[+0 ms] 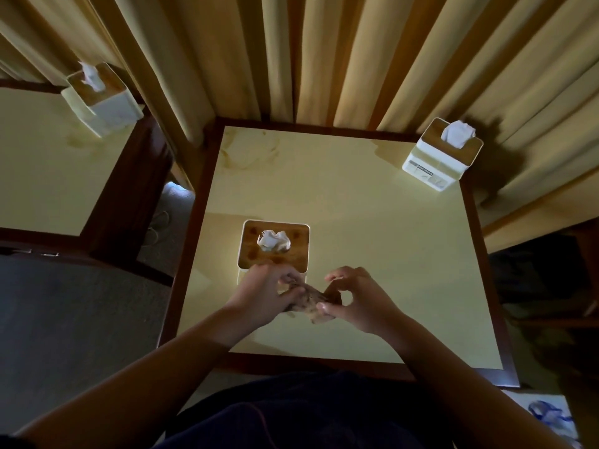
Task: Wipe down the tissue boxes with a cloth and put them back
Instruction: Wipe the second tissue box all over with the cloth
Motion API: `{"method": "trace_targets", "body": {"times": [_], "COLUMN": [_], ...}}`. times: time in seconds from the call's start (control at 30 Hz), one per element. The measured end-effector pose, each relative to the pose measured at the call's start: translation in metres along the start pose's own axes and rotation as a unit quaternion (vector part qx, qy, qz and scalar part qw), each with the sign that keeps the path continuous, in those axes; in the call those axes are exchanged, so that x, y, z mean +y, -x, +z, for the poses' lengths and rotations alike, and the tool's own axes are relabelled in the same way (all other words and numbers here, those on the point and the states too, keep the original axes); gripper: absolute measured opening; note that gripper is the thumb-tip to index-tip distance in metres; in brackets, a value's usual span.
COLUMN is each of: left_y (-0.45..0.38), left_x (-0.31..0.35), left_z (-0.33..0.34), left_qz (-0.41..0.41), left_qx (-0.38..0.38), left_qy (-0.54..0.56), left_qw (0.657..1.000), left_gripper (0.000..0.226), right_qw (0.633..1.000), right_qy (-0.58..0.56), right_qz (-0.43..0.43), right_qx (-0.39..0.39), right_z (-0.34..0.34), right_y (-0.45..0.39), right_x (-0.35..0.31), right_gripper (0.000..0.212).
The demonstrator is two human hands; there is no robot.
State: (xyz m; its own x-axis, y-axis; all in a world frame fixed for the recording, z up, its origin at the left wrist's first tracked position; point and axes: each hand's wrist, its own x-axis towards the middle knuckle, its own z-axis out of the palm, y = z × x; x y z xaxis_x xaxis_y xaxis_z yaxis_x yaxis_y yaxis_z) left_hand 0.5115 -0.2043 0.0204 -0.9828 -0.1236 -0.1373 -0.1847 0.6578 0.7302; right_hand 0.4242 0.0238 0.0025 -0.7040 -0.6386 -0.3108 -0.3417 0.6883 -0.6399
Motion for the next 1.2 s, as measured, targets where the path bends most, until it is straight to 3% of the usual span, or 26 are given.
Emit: {"method": "trace_targets", "body": {"times": [0.27,0.53,0.63,0.8,0.9,1.0,1.07,1.17,1.2], "left_y": [-0.020,-0.062,-0.063,-0.057,-0.057,-0.063,-0.071,-0.075,-0.074], "left_x": [-0.026,-0.018,-0.019,-0.023,-0.033,-0.044,-0.052,-0.064,-0.065], "left_z": [0.001,0.007,0.008,0.005,-0.002,-0.010,-0.013,-0.012,-0.010], "left_qz": [-0.121,-0.141,-0.124,-0.061,-0.004,0.041,0.065,0.086,0.082], "left_qx": [0.092,0.105,0.098,0.085,0.117,0.152,0.133,0.084,0.075], "left_qy": [0.016,-0.108,-0.136,-0.143,-0.151,-0.179,-0.183,-0.193,-0.197], "left_qw": [0.988,0.978,0.978,0.984,0.982,0.971,0.972,0.974,0.974], "left_gripper": [0.015,0.015,0.012,0.006,0.007,0.031,0.033,0.014,0.023], "right_qw": [0.993,0.989,0.990,0.956,0.950,0.936,0.930,0.935,0.940], "right_qy": [-0.086,-0.012,0.102,0.211,0.230,0.268,0.280,0.279,0.270], "right_qz": [0.085,0.148,0.077,-0.126,-0.146,-0.158,-0.166,-0.153,-0.140], "right_qx": [0.002,0.029,0.065,0.162,0.155,0.166,0.172,0.159,0.154], "right_z": [0.001,-0.002,0.006,0.028,0.032,0.032,0.033,0.036,0.036], "right_y": [-0.032,-0.058,-0.061,-0.071,-0.077,-0.077,-0.077,-0.077,-0.077], "right_x": [-0.010,-0.010,-0.018,-0.022,-0.018,-0.019,-0.021,-0.021,-0.021], "right_gripper": [0.009,0.014,0.034,0.011,0.010,0.005,0.006,0.015,0.015]}}
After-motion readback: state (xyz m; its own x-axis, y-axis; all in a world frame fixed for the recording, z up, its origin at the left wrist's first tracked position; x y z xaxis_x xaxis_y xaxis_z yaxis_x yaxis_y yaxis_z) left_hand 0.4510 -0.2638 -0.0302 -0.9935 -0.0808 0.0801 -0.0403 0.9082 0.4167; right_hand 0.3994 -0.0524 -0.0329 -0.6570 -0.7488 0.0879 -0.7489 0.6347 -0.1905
